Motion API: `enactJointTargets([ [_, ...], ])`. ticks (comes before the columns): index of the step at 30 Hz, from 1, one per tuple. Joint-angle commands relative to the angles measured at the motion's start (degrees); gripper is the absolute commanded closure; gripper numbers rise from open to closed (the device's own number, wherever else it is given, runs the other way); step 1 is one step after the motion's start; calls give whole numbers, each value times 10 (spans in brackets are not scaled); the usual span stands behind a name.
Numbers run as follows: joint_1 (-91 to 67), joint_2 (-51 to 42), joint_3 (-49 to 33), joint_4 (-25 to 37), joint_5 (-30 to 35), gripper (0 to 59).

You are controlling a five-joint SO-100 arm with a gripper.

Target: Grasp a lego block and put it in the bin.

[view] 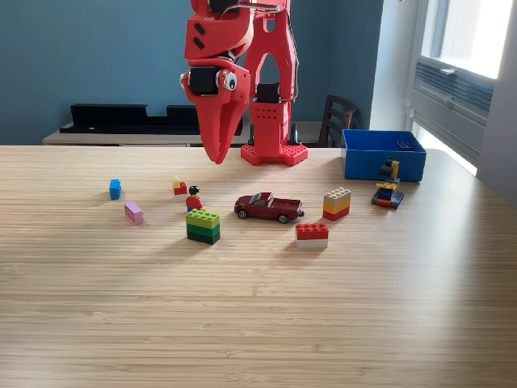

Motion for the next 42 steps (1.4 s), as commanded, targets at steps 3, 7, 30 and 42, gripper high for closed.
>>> enactJointTargets([
  [3, 32, 44, 35, -69, 6, 586],
  [7, 32, 43, 52, -95, 4, 586],
  [30, 30, -211, -159, -8, -54, 330],
  [42, -10, -324, -228, 24, -50, 406],
])
